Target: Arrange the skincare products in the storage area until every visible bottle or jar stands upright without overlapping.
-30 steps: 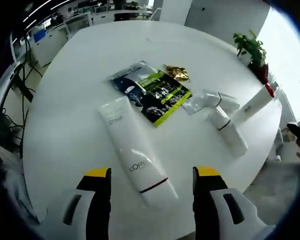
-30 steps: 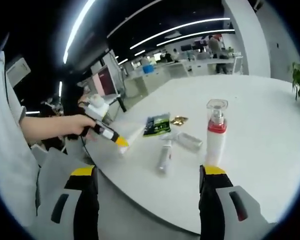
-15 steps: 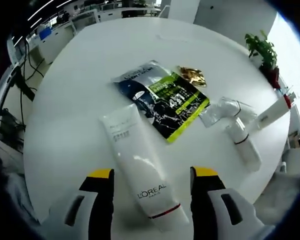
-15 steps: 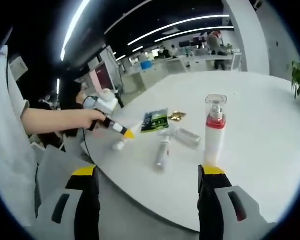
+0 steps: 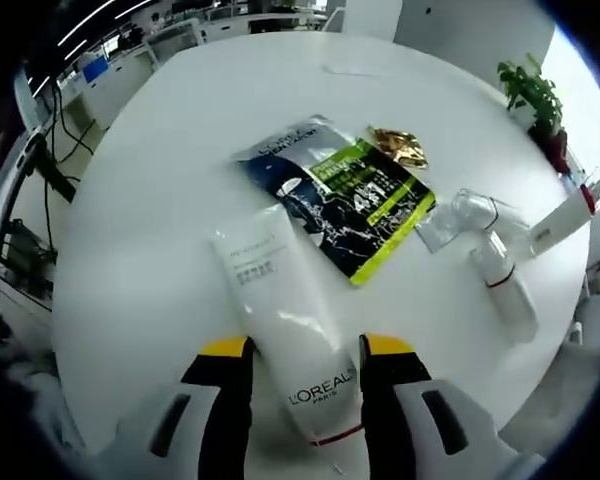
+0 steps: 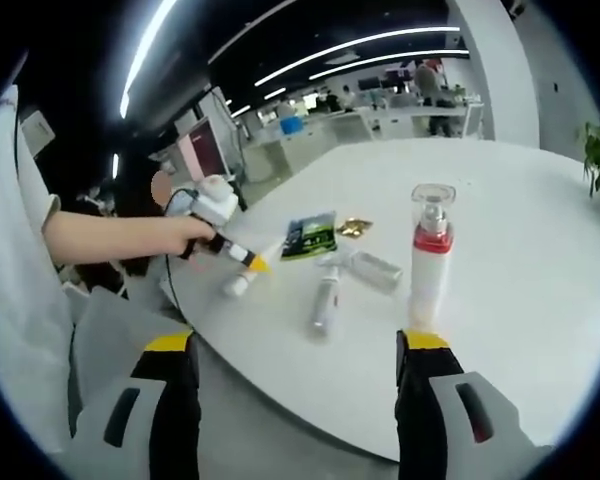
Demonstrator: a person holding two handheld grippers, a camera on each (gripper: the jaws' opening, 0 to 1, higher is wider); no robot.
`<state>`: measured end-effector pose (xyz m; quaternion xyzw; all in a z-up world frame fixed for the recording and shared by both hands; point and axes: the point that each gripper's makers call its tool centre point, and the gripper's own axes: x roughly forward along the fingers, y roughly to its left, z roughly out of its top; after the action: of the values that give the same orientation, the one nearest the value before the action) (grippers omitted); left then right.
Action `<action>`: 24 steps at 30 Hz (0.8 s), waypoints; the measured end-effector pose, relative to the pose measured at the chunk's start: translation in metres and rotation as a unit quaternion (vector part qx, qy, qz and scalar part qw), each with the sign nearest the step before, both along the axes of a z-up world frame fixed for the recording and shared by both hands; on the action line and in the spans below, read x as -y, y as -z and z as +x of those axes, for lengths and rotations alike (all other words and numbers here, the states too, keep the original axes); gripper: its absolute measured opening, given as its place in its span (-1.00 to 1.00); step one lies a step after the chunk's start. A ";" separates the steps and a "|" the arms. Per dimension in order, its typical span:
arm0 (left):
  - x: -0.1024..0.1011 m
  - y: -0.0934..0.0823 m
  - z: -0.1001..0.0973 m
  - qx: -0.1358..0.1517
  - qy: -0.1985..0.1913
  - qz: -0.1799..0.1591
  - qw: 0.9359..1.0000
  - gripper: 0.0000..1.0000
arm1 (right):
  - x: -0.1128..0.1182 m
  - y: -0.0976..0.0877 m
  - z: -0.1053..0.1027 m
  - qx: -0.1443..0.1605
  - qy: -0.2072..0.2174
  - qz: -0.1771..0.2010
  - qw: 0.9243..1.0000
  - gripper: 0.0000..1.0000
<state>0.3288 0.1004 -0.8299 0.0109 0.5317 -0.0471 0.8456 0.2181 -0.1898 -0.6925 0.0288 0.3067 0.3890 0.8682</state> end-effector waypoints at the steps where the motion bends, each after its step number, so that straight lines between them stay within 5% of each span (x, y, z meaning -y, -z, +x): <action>1: -0.001 0.000 0.000 -0.001 0.002 0.005 1.000 -0.25 | 0.000 0.000 0.000 0.000 0.000 0.000 1.000 0.61; 11: -0.003 0.002 0.004 0.004 0.033 0.014 0.999 -0.32 | 0.000 0.003 0.000 -0.001 -0.004 -0.008 1.000 0.59; 24: -0.004 -0.006 0.000 0.018 -0.003 -0.023 1.000 -0.45 | -0.004 0.000 -0.001 0.005 -0.006 -0.010 1.000 0.59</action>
<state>0.3283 0.1049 -0.8242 -0.0097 0.5148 -0.0568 0.8554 0.2169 -0.1861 -0.6926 0.0165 0.3064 0.3914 0.8676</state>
